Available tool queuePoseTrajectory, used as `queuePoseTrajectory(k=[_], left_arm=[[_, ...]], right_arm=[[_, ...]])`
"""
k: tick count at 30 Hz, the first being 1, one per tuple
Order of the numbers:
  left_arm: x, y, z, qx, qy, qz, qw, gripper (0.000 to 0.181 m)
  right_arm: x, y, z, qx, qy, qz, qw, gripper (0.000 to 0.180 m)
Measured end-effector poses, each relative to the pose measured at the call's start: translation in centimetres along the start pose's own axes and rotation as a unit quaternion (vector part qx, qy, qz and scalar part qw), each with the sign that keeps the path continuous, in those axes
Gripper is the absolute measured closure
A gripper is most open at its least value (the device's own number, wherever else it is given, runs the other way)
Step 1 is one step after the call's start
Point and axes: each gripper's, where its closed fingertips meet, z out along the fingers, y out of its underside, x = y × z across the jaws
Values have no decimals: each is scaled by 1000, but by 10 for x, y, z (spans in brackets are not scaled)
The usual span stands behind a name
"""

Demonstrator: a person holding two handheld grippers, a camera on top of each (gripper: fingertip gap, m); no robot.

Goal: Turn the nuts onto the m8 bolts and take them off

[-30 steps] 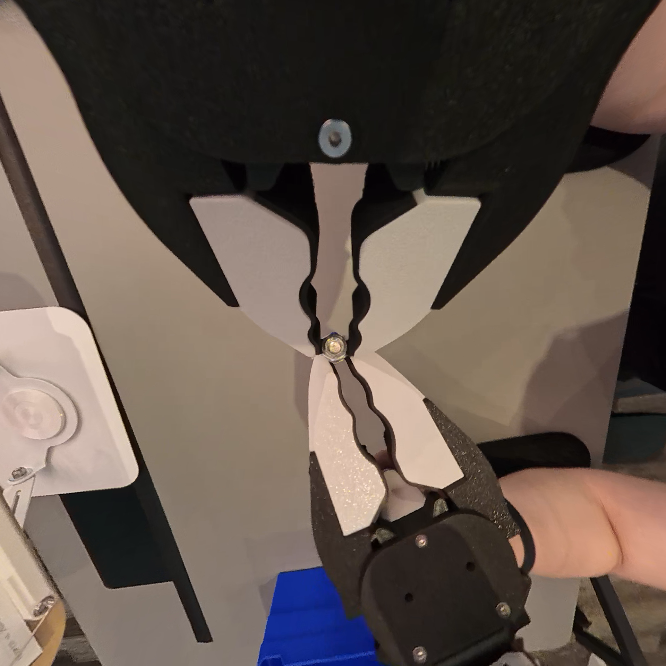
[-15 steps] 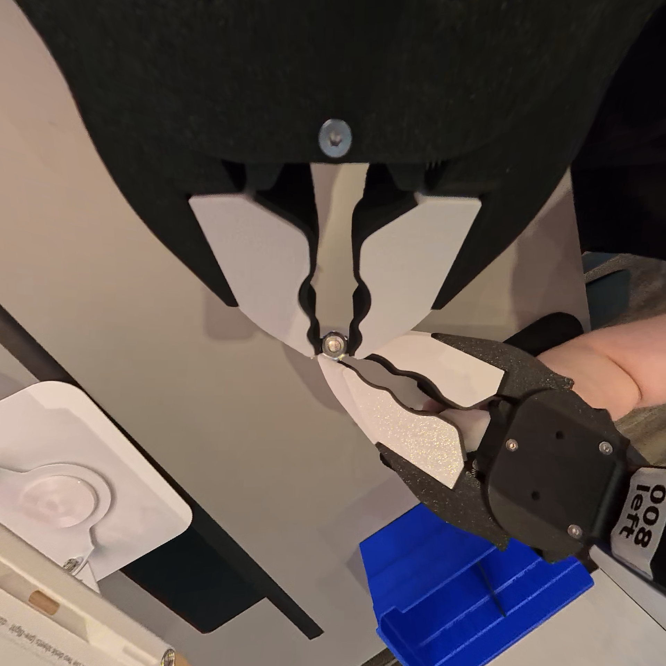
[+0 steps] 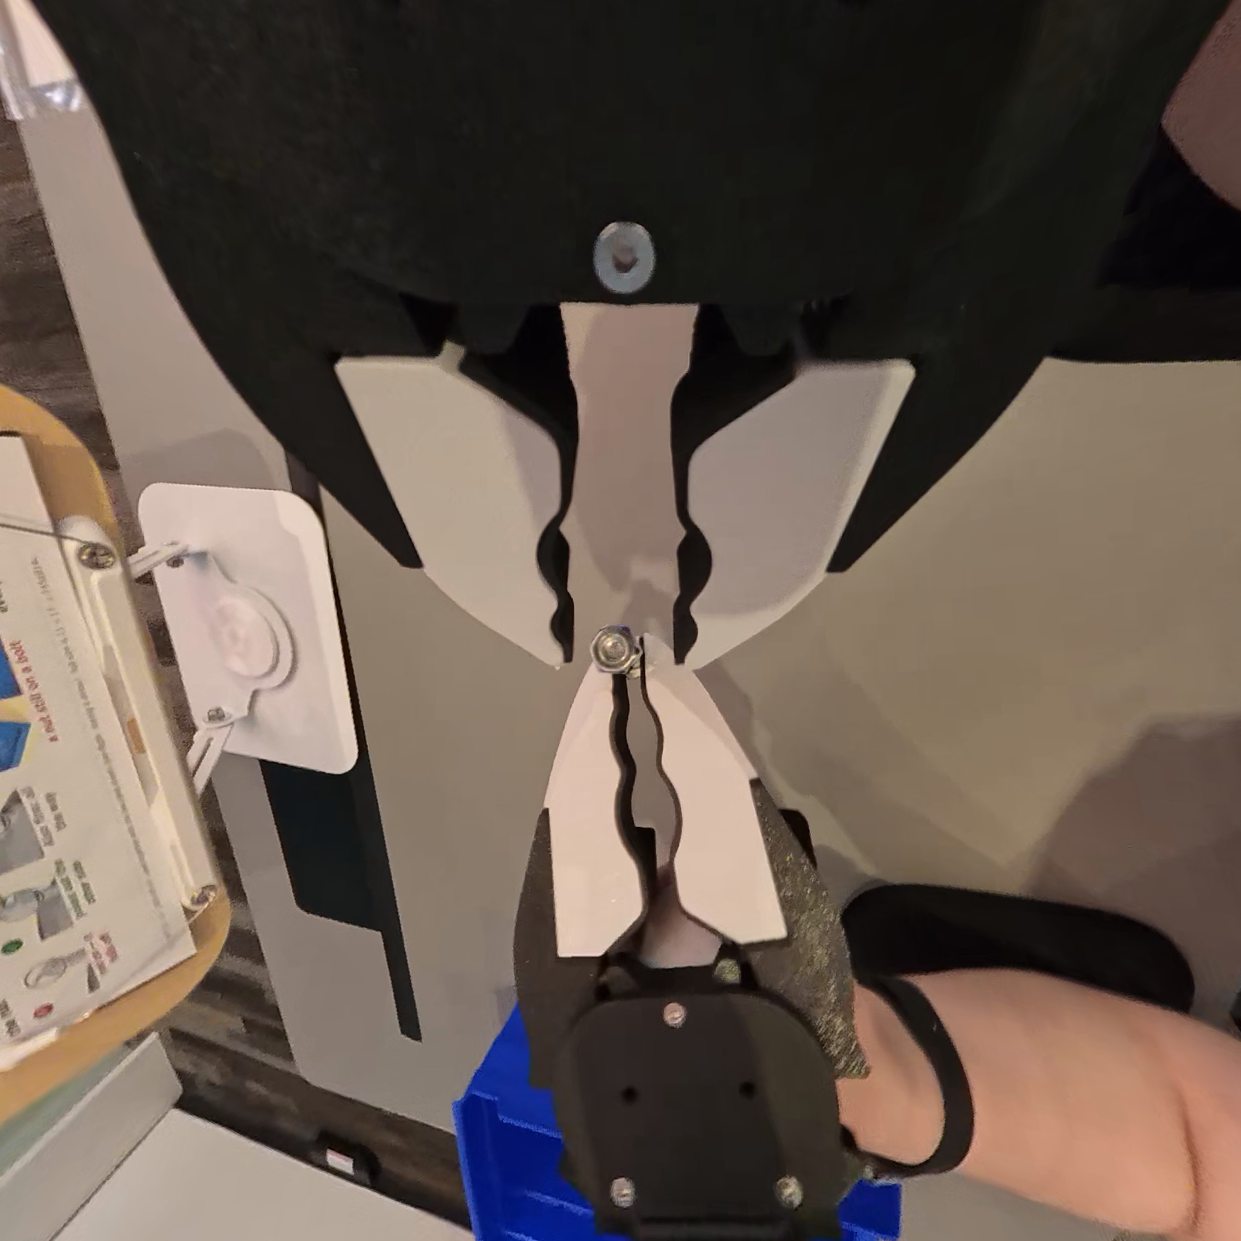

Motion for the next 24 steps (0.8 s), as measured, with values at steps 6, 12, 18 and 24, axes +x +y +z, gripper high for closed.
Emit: queuePoseTrajectory(k=[6, 12, 18, 24], left_arm=[[20, -2, -2, 4, 68, -3, 998, 173], [24, -3, -3, 5, 84, -8, 996, 173], [25, -3, -4, 4, 87, -7, 996, 173], [22, -3, -5, 3, 76, -3, 997, 173]], right_arm=[[-13, -4, -5, 20, -33, -6, 999, 154], [-20, -2, -3, 12, -51, -6, 999, 155], [-19, 3, 1, 0, -58, 8, 998, 160], [-18, 3, 2, 3, -62, 19, 998, 165]])
